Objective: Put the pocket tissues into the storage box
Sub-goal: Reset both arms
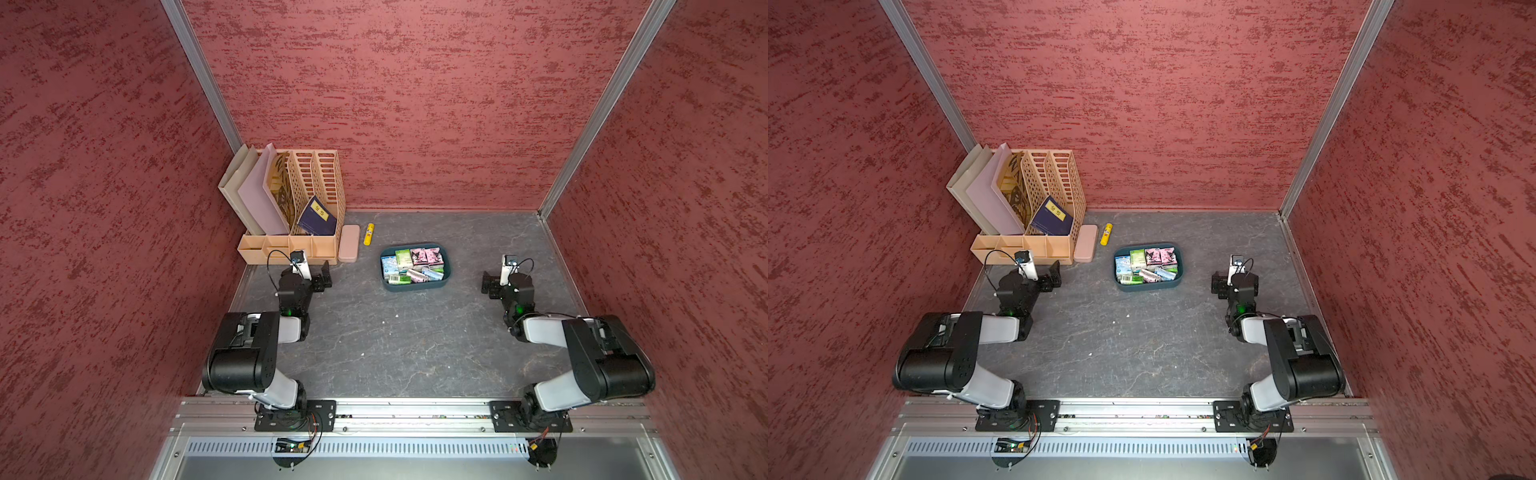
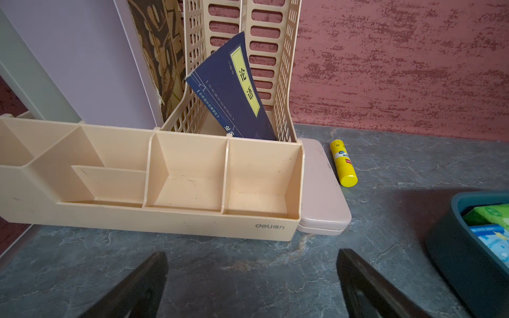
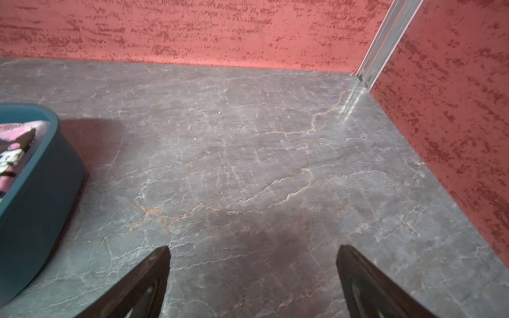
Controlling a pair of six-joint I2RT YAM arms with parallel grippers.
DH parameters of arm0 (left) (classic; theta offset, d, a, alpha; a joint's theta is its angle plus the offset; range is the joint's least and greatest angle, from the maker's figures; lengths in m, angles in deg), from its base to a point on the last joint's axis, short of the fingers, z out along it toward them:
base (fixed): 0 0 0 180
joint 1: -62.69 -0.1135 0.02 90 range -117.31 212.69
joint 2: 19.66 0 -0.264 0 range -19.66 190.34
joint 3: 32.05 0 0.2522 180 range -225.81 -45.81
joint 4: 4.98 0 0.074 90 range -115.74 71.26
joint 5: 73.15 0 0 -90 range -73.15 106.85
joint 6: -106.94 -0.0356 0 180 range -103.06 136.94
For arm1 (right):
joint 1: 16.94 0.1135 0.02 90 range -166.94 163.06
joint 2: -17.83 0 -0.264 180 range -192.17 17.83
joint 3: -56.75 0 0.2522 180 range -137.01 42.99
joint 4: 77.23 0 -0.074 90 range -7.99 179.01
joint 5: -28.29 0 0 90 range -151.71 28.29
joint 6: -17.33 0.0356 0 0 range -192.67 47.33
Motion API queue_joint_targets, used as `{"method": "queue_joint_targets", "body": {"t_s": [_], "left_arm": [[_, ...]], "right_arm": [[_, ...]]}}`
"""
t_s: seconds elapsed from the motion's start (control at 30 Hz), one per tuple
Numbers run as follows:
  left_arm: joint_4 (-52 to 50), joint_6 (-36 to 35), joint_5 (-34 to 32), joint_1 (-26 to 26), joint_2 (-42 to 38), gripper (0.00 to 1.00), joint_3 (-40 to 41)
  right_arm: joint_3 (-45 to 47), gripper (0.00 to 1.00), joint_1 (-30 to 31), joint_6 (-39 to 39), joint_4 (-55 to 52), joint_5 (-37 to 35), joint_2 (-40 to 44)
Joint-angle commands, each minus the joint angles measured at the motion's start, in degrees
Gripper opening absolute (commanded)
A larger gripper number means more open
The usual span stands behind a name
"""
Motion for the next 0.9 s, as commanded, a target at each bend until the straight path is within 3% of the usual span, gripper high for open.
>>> {"method": "queue_joint_targets", "body": {"t_s": [0.0, 0.03, 0.87], "left_arm": [[-1.72, -1.22, 1.0, 0.22, 0.03, 1.0, -0.39], [-1.65, -1.24, 1.01, 0.2, 0.0, 1.0, -0.39], [-1.6, -1.57, 1.38, 0.48, 0.03, 1.0, -0.39]], "right_arm": [[1.02, 0.98, -1.88, 1.62, 9.95, 1.33, -1.55], [2.11, 0.99, -2.03, 1.39, 13.91, 1.29, -3.21], [1.88, 0.99, -2.03, 1.43, 12.19, 1.71, -2.55]]}}
